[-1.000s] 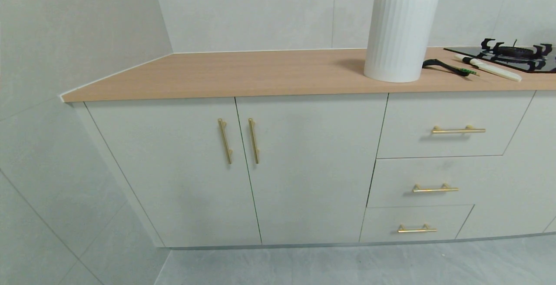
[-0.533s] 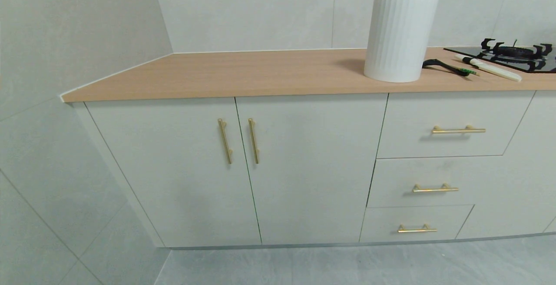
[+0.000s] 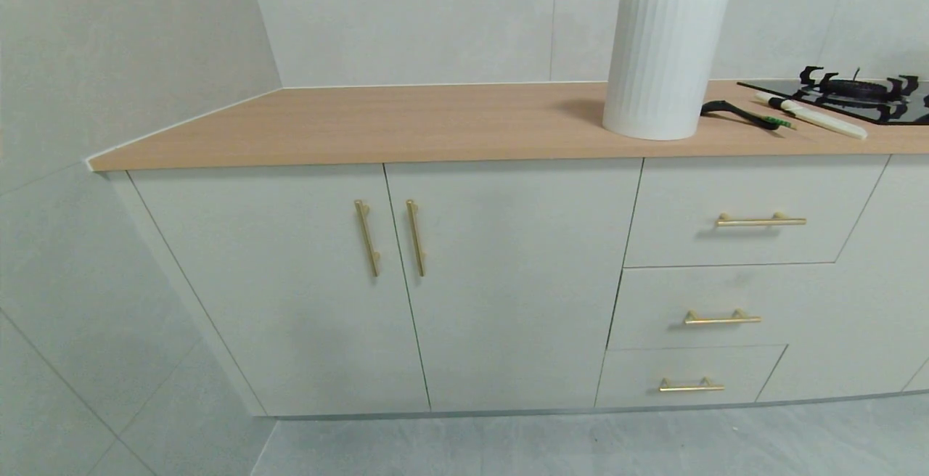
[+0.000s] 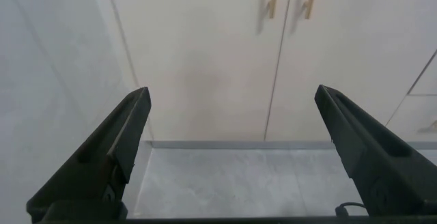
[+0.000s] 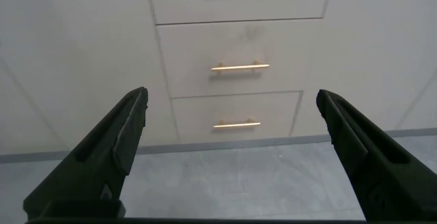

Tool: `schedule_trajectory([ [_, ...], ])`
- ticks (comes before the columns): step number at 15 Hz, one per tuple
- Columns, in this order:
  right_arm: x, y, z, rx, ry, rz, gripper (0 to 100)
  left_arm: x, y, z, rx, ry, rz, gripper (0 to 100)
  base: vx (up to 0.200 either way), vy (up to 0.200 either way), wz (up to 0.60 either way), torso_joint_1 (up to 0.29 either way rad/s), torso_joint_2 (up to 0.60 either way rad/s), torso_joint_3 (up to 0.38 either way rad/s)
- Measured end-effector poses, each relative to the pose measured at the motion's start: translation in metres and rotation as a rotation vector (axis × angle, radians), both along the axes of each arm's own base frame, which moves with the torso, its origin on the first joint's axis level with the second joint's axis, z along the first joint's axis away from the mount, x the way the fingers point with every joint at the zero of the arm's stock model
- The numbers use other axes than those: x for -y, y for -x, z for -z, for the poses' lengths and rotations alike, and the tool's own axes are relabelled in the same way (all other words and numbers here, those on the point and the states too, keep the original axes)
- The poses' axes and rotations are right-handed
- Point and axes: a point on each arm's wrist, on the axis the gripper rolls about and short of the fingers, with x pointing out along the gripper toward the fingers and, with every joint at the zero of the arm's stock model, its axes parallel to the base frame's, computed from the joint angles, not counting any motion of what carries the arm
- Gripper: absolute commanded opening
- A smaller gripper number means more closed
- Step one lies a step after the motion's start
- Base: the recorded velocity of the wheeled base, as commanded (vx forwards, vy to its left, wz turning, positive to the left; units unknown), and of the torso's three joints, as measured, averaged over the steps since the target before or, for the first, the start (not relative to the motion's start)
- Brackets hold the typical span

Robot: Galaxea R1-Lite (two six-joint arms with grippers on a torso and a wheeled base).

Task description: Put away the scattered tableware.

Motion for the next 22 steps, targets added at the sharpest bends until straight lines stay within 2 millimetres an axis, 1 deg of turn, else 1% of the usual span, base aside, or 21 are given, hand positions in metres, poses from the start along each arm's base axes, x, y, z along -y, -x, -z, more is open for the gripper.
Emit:
schedule_trajectory([
  [11,0.0000,0.0000,0.0000,0.000,0.000,-0.001,100,0.0000,0.0000,-0.0001,0.001,0.000,0.000,100,0.000,-0.200,0.00,0.002,0.00,0.002],
  [20,0.0000,0.0000,-0.0001,0.000,0.002,0.000,100,0.0000,0.0000,-0.0001,0.001,0.001,0.000,100,0.000,0.000,0.00,0.000,0.00,0.000],
  [22,0.0000,0.0000,-0.0001,0.001,0.002,-0.001,100,0.0000,0.0000,-0.0001,0.001,0.000,0.000,100,0.200,0.000,0.00,0.010,0.00,0.002],
])
